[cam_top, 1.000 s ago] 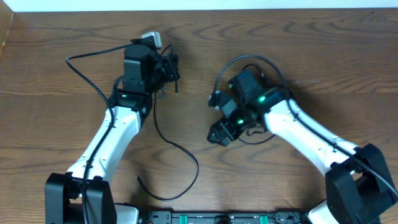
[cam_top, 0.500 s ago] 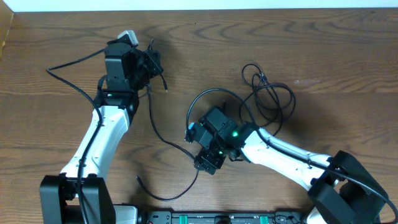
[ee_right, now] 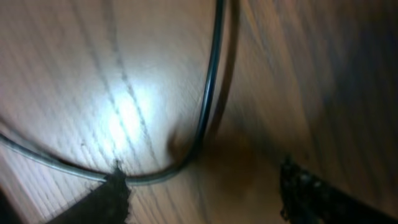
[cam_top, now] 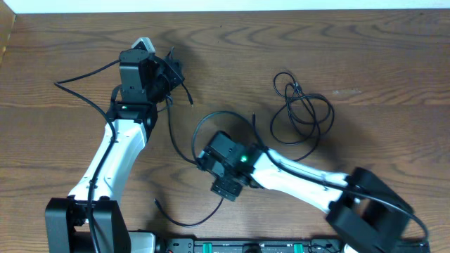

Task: Untangle cables

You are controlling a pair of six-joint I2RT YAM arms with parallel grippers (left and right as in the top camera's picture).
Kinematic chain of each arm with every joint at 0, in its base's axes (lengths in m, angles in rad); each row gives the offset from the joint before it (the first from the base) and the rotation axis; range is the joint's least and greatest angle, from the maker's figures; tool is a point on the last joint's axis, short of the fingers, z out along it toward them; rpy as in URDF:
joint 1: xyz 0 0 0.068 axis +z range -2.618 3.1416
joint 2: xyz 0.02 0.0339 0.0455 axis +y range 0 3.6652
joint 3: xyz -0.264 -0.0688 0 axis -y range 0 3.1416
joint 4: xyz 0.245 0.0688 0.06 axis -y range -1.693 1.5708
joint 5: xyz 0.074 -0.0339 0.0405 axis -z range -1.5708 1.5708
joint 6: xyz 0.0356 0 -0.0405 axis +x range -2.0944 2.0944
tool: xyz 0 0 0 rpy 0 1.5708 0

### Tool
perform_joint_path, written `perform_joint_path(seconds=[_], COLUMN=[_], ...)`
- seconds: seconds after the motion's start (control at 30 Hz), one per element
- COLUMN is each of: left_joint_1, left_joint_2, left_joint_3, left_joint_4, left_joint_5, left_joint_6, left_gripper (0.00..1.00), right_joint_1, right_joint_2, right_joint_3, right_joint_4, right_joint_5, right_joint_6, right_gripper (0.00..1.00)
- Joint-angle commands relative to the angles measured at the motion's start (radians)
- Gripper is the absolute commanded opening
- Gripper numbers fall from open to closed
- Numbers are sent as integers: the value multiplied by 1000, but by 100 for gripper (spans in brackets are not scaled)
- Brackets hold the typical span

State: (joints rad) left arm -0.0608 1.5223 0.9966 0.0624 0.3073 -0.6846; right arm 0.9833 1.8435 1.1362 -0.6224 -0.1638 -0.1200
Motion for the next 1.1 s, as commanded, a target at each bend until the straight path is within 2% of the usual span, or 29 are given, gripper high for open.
perform_joint_path(seconds=[0.0, 0.13, 0.17, 0.3, 0.4, 0.57, 0.6, 0.67, 0.7, 0.73, 0.8, 0.83, 0.87, 0.93, 1.0, 1.07], left_joint_1=[4, 4, 4, 4, 6, 6, 6, 6, 6, 6, 6, 6, 6, 6, 6, 6], left_joint_2=[-7, -7, -7, -7, -7, -7, -7, -7, -7, -7, -7, -7, -7, -7, -7, -7], left_joint_3=[8, 8, 8, 8, 8, 8, 8, 8, 8, 8, 8, 8, 8, 8, 8, 8], left_joint_4=[-12, -21, -24, -40, -60, -62, -62, -62, -62, -62, -62, -62, -62, -62, -62, -62], left_joint_5=[-13, -13, -13, -13, -13, -13, -13, -13, -13, -13, -13, -13, -13, -13, -13, -13], left_joint_6=[-9, -9, -9, -9, -9, -9, -9, -9, -9, -9, -9, -9, -9, -9, -9, -9], left_gripper=[7, 8, 8, 8, 8, 8, 8, 8, 8, 8, 8, 8, 8, 8, 8, 8], right_joint_1=[25, 26, 24, 11, 10, 4, 2, 0, -1, -1, -1, -1, -1, -1, -3, -3], right_joint_2=[81, 108, 108, 112, 117, 117, 116, 116, 116, 116, 117, 122, 130, 152, 158, 158], right_joint_3=[98, 128, 128, 128, 128, 128, 128, 132, 139, 145, 152, 152, 152, 153, 163, 166], right_joint_4=[-54, -85, -86, -106, -108, -111, -114, -116, -124, -130, -136, -132, -124, -122, -134, -132], right_joint_5=[13, 13, 13, 16, 16, 15, 14, 11, 8, 7, 0, 0, 1, 0, 1, 5], right_joint_6=[-20, -20, -19, -6, 0, 15, 29, 29, 29, 29, 30, 31, 46, 49, 54, 56], right_gripper=[65, 45, 43, 15, 1, 1, 28, 73, 79, 80, 71, 63, 49, 38, 36, 41])
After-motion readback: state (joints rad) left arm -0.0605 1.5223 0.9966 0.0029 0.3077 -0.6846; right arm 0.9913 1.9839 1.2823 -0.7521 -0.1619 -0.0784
